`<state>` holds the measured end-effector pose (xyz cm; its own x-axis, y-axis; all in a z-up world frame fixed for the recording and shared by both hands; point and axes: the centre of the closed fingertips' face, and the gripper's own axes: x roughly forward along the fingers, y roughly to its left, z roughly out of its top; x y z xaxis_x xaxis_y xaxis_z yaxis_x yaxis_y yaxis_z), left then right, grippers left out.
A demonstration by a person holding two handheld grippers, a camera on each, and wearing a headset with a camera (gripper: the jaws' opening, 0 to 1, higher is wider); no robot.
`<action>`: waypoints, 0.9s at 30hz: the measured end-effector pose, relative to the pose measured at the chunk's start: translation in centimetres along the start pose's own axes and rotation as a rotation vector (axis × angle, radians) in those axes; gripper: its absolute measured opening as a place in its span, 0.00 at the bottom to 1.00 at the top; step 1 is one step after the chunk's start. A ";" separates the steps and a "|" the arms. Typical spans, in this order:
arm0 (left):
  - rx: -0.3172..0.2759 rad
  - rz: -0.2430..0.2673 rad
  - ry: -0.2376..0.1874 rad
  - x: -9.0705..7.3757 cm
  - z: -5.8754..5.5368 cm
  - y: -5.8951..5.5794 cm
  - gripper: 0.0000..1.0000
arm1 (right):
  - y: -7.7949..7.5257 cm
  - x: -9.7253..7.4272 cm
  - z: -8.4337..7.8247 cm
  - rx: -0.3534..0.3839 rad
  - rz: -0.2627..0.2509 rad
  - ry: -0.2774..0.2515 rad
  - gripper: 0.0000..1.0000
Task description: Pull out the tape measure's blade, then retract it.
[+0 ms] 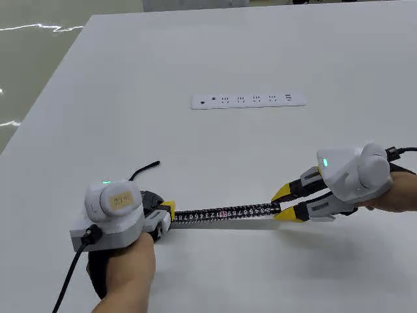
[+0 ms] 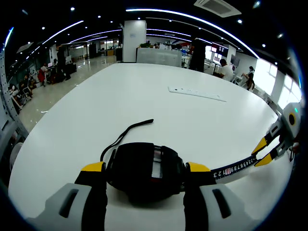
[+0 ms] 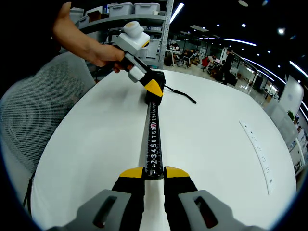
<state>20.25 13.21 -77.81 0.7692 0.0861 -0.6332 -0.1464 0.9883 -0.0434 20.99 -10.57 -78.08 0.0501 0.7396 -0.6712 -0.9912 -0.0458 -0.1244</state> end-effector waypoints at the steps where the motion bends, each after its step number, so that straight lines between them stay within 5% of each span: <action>1: -0.001 0.000 0.000 0.1 0.0 0.0 0.60 | 0.0 0.0 0.0 0.000 0.000 0.000 0.14; 27: -0.018 0.003 0.002 -0.5 0.1 -0.2 0.60 | -0.2 0.9 0.3 0.007 0.004 -0.011 0.14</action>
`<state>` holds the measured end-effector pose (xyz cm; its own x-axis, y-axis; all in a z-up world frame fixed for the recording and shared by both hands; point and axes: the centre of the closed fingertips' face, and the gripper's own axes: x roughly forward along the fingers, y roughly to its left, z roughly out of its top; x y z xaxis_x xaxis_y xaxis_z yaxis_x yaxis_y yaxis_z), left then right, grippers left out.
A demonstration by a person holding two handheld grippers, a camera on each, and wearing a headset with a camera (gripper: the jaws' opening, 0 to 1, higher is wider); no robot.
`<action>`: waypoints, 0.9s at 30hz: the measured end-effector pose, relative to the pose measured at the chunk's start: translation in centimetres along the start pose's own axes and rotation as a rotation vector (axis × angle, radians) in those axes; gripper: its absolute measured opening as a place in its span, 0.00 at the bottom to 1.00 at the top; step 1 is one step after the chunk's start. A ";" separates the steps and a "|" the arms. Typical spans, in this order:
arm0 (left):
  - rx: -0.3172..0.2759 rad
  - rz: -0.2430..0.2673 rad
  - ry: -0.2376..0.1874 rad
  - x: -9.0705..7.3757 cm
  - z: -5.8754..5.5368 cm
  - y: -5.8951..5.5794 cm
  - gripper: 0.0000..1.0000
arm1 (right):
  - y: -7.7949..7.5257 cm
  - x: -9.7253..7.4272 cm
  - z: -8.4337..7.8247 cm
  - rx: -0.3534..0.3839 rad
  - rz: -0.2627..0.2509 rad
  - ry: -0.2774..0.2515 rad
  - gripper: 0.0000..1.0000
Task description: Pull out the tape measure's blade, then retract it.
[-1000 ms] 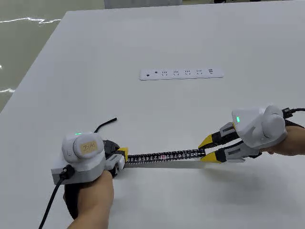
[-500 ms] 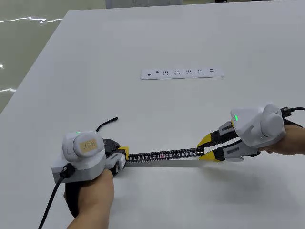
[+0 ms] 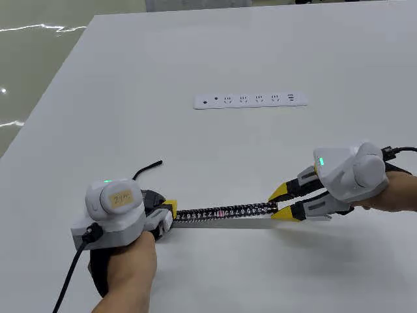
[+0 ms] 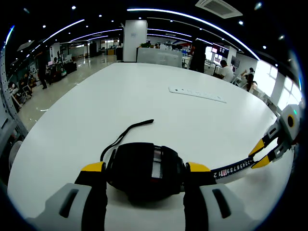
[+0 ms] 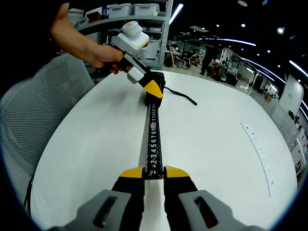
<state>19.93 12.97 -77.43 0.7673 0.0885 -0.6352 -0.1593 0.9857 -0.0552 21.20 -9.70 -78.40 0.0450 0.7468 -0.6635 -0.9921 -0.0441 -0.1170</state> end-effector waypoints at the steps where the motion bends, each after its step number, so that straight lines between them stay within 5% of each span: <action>1: 0.000 0.000 0.000 0.2 0.0 0.1 0.60 | 0.2 0.0 0.2 0.000 0.001 0.000 0.14; 27: -0.010 -0.004 0.005 0.0 0.1 0.2 0.60 | 0.0 0.8 0.5 0.003 0.007 -0.008 0.14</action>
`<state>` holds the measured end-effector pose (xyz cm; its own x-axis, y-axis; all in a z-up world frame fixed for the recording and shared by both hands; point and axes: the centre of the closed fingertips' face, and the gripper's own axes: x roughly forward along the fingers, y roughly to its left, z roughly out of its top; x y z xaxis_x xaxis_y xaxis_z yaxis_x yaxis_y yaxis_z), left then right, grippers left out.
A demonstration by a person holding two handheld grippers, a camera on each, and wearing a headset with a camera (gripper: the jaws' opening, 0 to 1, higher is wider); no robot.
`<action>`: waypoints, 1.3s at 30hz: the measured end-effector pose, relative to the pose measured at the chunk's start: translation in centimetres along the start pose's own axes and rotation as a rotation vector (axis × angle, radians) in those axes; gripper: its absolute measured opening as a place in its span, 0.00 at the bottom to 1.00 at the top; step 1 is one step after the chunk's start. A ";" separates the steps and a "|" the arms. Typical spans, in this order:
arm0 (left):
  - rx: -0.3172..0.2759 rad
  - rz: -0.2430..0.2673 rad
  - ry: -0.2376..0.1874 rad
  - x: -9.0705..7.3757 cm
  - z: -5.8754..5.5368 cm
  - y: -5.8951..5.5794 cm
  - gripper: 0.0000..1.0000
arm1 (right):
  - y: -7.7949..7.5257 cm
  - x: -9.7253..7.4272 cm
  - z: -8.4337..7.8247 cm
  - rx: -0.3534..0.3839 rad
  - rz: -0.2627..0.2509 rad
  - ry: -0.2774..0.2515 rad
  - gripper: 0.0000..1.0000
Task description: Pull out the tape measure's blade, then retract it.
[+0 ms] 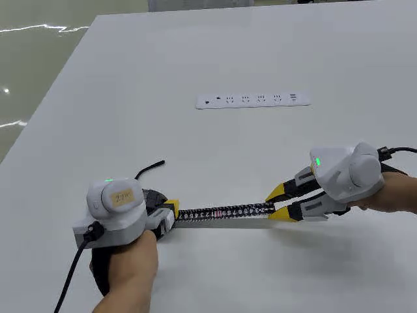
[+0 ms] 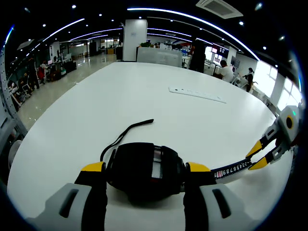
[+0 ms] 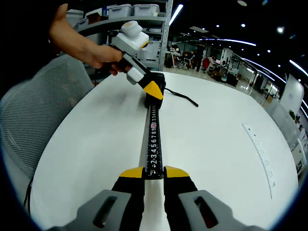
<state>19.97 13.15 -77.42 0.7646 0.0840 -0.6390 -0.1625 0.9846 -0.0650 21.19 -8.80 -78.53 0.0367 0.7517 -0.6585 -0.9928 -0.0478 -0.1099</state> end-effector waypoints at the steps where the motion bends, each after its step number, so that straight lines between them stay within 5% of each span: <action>1: -0.001 0.000 0.000 0.1 0.0 0.1 0.60 | 0.0 0.1 0.0 0.000 0.000 0.000 0.14; 39: -0.013 -0.005 0.003 0.3 0.0 0.3 0.60 | 0.1 0.9 0.5 0.009 0.008 -0.004 0.14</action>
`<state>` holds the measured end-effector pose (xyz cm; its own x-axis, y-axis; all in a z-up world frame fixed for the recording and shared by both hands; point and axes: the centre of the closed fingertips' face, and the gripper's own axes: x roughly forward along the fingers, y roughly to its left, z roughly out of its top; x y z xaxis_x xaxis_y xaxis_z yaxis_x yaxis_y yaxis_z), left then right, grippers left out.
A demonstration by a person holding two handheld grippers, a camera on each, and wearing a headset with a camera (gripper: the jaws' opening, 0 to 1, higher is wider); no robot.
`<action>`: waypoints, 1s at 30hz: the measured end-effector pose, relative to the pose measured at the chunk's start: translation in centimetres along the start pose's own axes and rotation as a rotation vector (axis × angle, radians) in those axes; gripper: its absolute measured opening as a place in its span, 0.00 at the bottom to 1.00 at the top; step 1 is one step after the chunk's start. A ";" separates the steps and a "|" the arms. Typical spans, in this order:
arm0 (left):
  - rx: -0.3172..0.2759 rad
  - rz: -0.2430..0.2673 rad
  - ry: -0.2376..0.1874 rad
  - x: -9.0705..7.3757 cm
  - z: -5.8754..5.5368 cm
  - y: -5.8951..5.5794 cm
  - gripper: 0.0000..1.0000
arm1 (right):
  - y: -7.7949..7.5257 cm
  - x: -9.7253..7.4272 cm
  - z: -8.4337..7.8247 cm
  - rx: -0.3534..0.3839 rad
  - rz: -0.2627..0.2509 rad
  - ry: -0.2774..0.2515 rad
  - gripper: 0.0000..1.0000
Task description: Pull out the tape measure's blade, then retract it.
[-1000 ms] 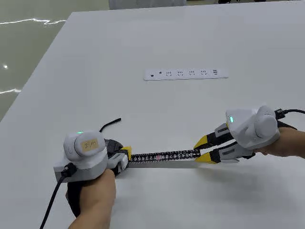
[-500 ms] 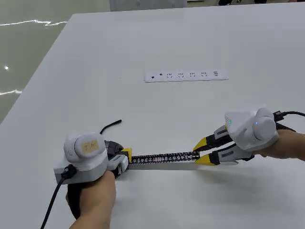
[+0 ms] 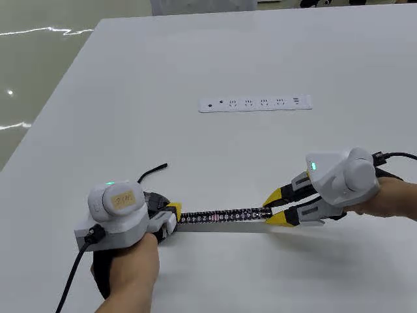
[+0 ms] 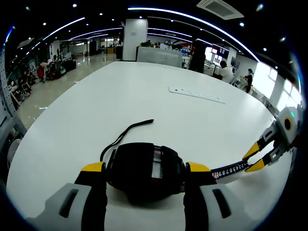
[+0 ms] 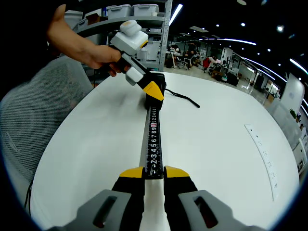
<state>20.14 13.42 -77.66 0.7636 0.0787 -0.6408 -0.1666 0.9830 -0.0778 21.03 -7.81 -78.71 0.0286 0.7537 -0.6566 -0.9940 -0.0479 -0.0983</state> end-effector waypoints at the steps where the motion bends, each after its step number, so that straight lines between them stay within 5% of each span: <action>1: 0.000 0.000 0.000 -0.1 0.0 0.0 0.60 | -0.1 0.0 0.0 0.000 0.000 -0.001 0.14; 30: -0.010 0.002 -0.004 0.0 0.1 0.0 0.60 | -0.2 0.7 0.9 -0.006 0.006 -0.011 0.14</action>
<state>20.17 13.39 -77.60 0.7659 0.0818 -0.6378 -0.1749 0.9810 -0.0842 21.11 -6.68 -78.46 0.0217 0.7606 -0.6489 -0.9935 -0.0563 -0.0992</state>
